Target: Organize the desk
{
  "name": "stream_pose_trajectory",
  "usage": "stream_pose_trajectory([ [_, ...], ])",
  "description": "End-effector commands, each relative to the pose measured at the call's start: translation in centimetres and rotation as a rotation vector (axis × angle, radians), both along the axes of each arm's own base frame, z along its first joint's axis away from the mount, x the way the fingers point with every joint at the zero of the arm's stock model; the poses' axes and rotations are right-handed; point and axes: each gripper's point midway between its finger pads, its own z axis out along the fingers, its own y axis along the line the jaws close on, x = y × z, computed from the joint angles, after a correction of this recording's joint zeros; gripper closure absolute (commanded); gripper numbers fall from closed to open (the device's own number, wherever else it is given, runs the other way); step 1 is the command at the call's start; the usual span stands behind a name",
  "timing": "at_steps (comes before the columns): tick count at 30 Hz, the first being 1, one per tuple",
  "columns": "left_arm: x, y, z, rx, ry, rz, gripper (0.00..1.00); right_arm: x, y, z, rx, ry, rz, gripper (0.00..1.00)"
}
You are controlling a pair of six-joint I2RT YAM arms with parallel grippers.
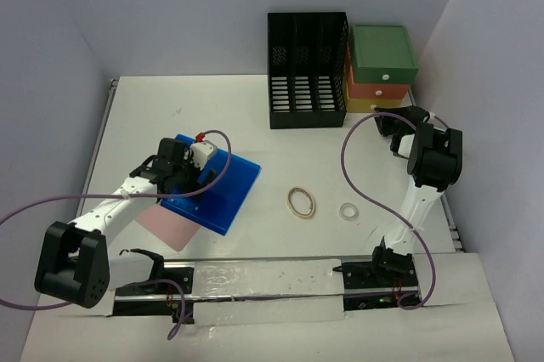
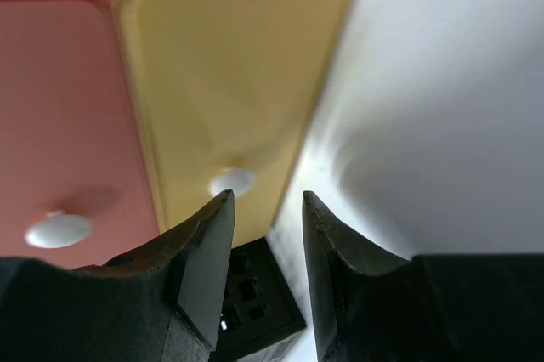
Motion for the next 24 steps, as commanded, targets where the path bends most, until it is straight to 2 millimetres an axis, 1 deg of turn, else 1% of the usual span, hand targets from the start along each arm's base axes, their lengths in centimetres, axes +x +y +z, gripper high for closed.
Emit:
stream_pose_trajectory([
  [1,1.3,-0.3,1.2,-0.018,-0.056,0.015,0.01,0.0,-1.4,1.5,0.007,-0.04,-0.078,0.55],
  [3,1.3,-0.3,1.1,-0.018,-0.053,0.014,0.01,0.4,-1.4,1.8,0.023,-0.064,-0.081,0.55],
  [6,1.4,-0.3,1.2,-0.018,-0.055,0.016,0.01,1.0,-1.1,1.7,0.059,-0.09,-0.072,0.54],
  [9,1.3,-0.2,1.2,-0.016,-0.057,0.017,0.01,0.9,-1.1,2.1,0.066,-0.129,-0.085,0.54],
  [11,1.4,-0.3,1.1,-0.016,-0.057,0.017,0.01,0.7,-1.0,1.8,0.071,-0.128,-0.086,0.55],
  [17,1.4,-0.2,1.0,-0.013,-0.051,0.018,0.01,1.2,-0.8,0.6,0.13,-0.131,-0.096,0.54],
  [21,1.4,-0.2,1.0,-0.012,-0.055,0.018,0.01,1.5,-0.5,0.3,0.135,-0.132,-0.096,0.55],
  [24,1.3,-0.2,0.9,-0.01,-0.05,0.018,0.01,1.7,-0.4,0.5,0.123,-0.153,-0.091,0.54],
])
